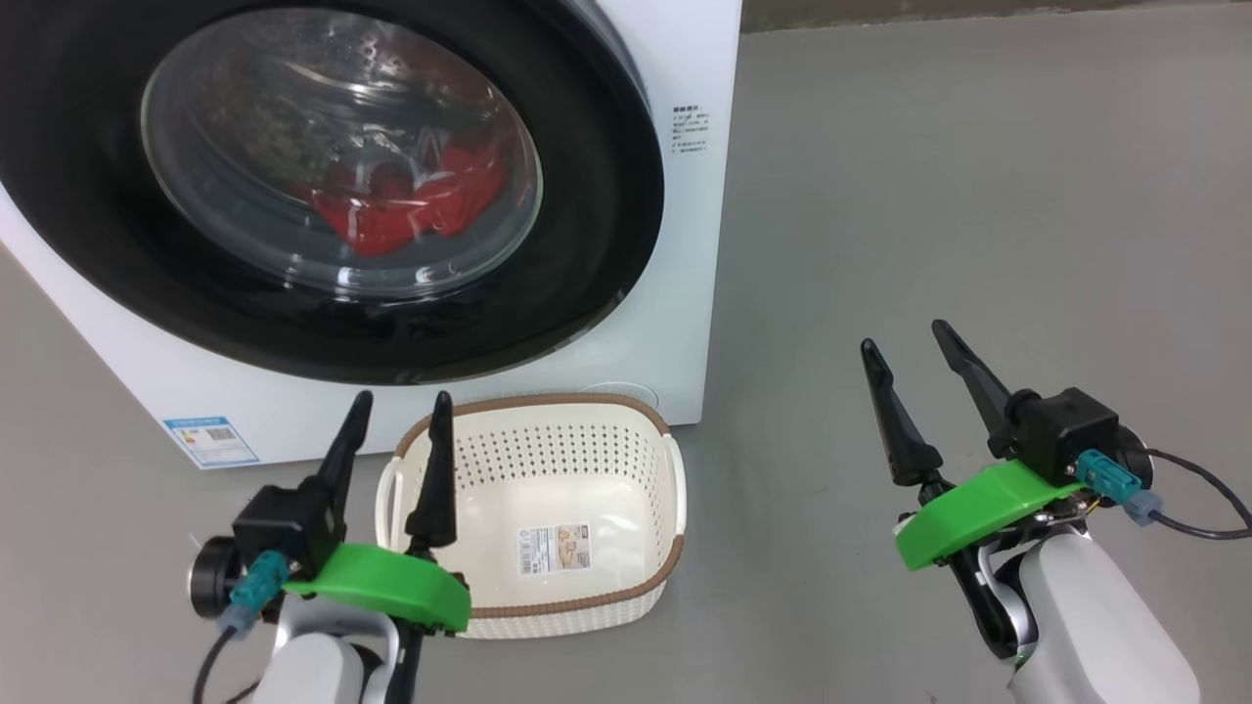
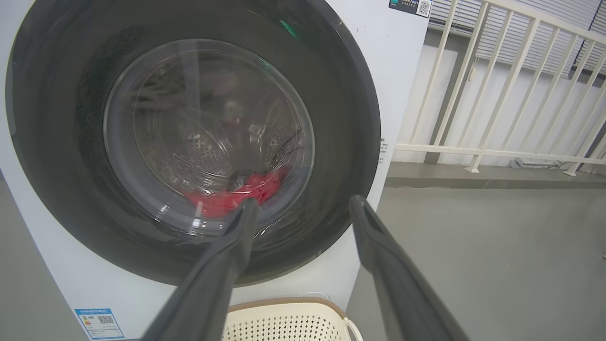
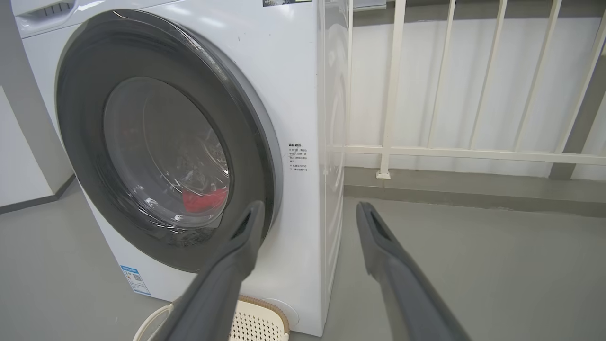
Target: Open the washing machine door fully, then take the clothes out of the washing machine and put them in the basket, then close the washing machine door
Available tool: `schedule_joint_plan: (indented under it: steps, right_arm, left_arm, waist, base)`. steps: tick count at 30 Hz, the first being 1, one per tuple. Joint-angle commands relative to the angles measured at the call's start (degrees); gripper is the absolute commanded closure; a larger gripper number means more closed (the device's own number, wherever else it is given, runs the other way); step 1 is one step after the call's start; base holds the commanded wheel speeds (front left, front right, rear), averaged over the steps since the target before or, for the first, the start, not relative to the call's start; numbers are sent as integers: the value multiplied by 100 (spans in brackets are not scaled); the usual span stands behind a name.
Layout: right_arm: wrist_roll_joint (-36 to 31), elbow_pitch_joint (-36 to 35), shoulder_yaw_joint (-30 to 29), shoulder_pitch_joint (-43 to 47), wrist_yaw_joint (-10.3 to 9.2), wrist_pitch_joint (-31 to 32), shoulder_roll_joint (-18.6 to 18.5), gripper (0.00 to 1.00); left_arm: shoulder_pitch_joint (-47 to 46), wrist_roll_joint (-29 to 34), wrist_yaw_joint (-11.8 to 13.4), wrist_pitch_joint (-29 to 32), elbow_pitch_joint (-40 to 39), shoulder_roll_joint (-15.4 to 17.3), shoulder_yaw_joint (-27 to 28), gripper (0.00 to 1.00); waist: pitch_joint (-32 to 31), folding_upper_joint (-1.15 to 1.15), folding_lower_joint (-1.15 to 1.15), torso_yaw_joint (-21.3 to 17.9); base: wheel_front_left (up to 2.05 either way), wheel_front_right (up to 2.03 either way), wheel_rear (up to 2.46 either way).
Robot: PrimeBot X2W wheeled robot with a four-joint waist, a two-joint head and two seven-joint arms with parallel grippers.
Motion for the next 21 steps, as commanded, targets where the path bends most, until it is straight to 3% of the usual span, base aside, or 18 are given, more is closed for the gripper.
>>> schedule_joint_plan:
  steps: [1,20,21]
  right_arm:
    - [-241,-144,144,-314,-4,-101,-4,0]
    - [181,-465,36,-468,-4,-101,-4,0]
    - [244,-484,40,-494,-4,-101,-4,19]
  left_arm:
    - [-326,247,67,-112,-133,101,128,0]
    - [-442,303,68,-112,-392,100,86,0]
    - [-457,312,70,-112,-429,100,74,0]
  waist:
    - [40,0,0,-3]
    - [424,0,0,65]
    - [469,0,0,73]
  base:
    - [0,0,0]
    - [0,0,0]
    - [0,0,0]
